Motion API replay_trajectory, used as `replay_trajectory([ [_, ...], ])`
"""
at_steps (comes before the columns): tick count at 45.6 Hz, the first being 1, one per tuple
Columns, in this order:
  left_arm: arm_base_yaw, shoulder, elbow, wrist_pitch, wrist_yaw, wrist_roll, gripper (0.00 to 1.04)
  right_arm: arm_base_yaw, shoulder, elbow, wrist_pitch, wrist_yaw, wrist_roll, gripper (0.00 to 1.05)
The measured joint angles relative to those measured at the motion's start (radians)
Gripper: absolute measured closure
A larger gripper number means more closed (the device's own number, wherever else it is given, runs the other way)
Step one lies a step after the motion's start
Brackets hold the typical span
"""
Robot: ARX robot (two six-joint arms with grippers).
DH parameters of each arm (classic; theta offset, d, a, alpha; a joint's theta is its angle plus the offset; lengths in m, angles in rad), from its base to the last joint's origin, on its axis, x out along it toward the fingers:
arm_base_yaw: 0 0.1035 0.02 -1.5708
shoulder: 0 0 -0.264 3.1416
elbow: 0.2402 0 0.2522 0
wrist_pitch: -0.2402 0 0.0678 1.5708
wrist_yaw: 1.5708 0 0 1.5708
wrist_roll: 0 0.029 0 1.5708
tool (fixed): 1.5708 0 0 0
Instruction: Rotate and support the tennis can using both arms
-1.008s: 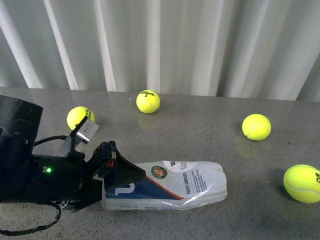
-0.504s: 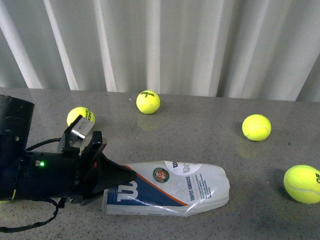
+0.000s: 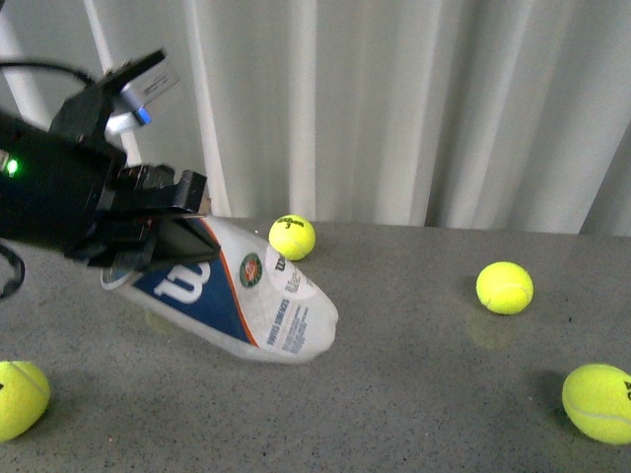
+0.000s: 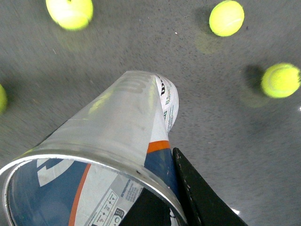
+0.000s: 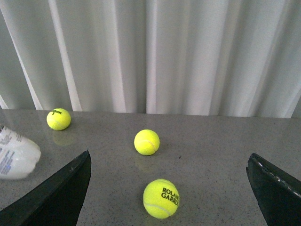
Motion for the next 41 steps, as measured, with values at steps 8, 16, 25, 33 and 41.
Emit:
replay_trajectory([
  [8, -0.102, -0.014, 0.18, -0.216, -0.182, 0.352, 1.01, 0.0, 0.0, 0.0, 0.0, 0.0, 0.0, 0.07],
  [16, -0.216, 0.019, 0.278, -0.403, -0.321, 0.647, 1.01, 0.0, 0.0, 0.0, 0.0, 0.0, 0.0, 0.07],
  [25, -0.327, 0.108, 0.333, -0.55, -0.459, 0.89, 1.01, 0.0, 0.0, 0.0, 0.0, 0.0, 0.0, 0.07],
  [33, -0.352, 0.183, 0.364, -0.57, -0.509, 0.948, 1.01, 0.0, 0.0, 0.0, 0.0, 0.0, 0.0, 0.07],
  [41, -0.356, 0.226, 0.402, -0.565, -0.511, 0.956, 1.01, 0.0, 0.0, 0.0, 0.0, 0.0, 0.0, 0.07],
])
